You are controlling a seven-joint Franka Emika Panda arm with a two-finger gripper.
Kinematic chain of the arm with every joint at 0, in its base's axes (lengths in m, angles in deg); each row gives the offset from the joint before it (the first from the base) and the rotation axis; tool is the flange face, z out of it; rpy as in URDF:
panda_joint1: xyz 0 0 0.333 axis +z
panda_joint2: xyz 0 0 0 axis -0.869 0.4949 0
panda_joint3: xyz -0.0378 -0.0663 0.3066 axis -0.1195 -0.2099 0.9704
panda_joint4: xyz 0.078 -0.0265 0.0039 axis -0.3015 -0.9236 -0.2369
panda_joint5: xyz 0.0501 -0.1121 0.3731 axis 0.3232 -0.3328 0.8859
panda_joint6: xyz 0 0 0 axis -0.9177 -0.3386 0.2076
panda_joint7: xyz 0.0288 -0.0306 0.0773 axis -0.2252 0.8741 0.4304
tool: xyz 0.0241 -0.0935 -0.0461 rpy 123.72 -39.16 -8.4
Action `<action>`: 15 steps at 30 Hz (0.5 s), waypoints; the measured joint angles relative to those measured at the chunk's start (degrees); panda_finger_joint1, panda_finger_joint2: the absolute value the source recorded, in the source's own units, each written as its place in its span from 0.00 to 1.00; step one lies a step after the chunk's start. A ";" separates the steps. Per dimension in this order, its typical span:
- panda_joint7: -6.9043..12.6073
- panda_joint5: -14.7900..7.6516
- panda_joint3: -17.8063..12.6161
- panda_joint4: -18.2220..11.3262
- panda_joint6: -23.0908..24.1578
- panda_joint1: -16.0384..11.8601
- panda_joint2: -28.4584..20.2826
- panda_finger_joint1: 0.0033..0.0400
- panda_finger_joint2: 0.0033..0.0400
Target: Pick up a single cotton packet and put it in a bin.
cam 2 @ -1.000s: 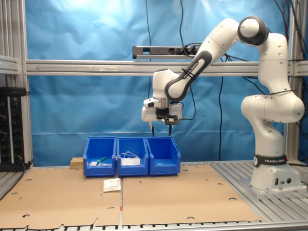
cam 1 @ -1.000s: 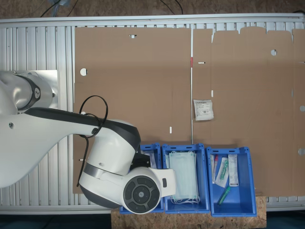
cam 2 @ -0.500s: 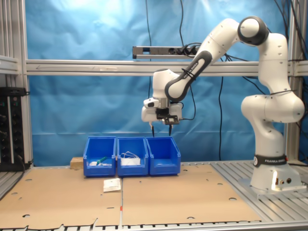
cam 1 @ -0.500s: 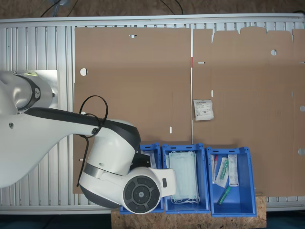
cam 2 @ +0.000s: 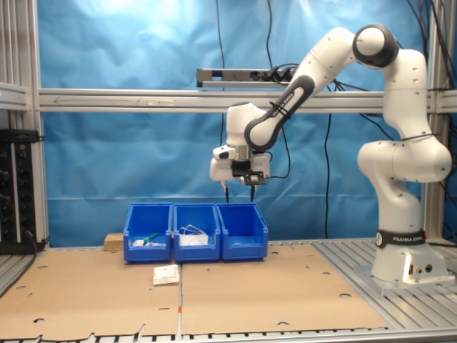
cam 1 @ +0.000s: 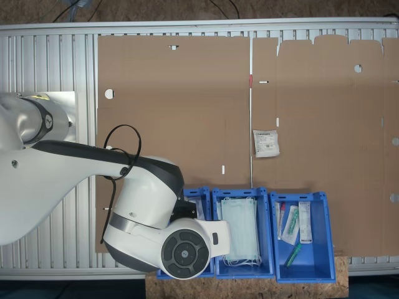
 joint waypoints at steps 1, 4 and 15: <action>0.00 0.00 0.00 0.00 0.00 0.00 0.00 1.00 1.00; 0.00 0.00 0.00 0.00 0.00 0.00 0.00 1.00 1.00; 0.00 0.00 -0.01 0.00 0.00 0.37 -0.25 1.00 1.00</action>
